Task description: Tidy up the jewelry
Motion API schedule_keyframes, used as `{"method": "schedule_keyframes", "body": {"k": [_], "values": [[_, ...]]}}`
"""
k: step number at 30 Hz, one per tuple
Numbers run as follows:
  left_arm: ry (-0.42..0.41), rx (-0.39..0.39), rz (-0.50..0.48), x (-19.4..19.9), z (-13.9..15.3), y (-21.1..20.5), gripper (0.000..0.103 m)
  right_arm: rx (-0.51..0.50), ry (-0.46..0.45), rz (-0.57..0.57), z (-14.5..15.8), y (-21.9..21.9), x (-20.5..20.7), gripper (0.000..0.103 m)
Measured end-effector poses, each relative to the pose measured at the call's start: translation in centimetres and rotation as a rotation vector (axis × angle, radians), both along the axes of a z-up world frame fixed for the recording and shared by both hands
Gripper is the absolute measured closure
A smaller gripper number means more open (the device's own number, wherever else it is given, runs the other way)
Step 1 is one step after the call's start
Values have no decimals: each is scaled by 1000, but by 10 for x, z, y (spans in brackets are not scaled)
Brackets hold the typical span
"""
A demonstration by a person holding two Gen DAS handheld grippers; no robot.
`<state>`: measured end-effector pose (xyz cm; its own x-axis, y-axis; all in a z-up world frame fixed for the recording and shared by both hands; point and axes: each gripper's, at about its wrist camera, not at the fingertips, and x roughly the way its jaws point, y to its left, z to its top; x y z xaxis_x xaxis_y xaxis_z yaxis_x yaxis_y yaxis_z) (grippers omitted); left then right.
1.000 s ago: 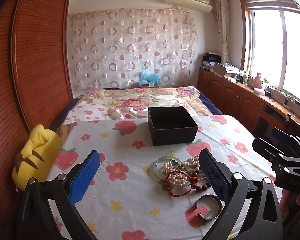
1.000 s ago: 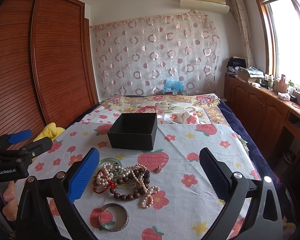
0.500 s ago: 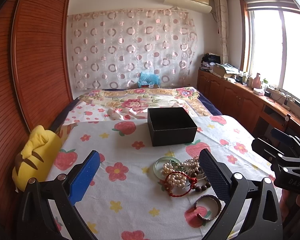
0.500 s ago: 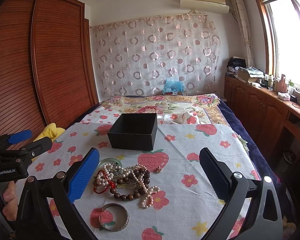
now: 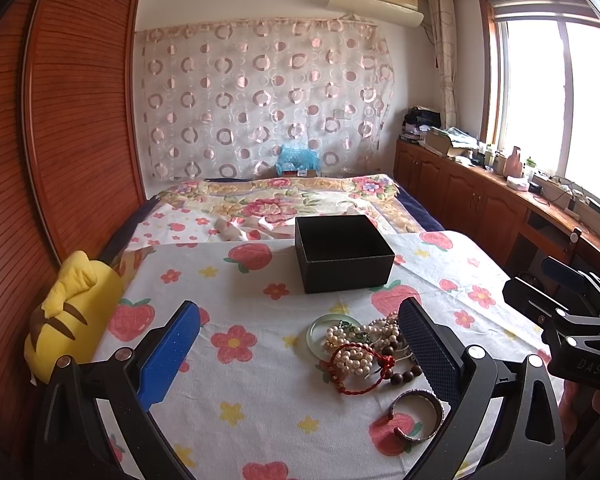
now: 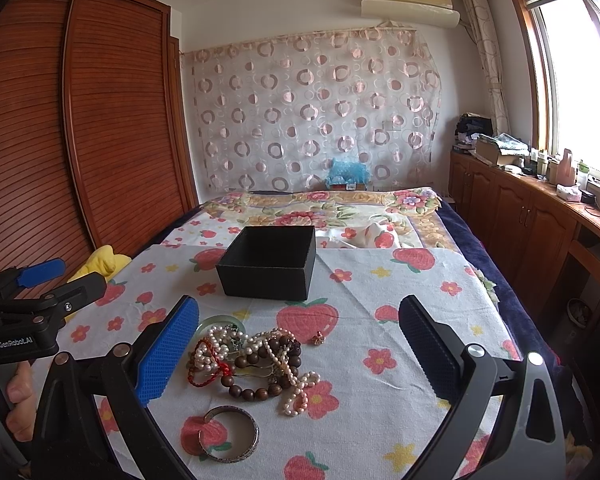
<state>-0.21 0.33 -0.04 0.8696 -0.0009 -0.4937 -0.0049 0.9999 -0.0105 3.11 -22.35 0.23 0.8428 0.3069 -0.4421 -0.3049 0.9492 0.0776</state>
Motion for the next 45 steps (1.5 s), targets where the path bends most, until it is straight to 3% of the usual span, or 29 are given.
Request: {"method": "schedule_keyframes", "body": {"k": [14, 24, 28, 35, 45], "values": [[0, -1, -1, 0, -1, 1, 7, 2, 1, 2, 0, 0, 0, 2], [32, 22, -23, 9, -4, -13, 7, -2, 35, 88, -13, 9, 8, 2], [69, 37, -46, 14, -17, -10, 7, -11, 70, 129, -23, 10, 6, 13], [167, 30, -105, 22, -46, -8, 7, -84, 199, 221, -58, 25, 11, 47], [246, 17, -179, 32, -75, -13, 7, -145, 336, 327, -99, 41, 11, 73]]}}
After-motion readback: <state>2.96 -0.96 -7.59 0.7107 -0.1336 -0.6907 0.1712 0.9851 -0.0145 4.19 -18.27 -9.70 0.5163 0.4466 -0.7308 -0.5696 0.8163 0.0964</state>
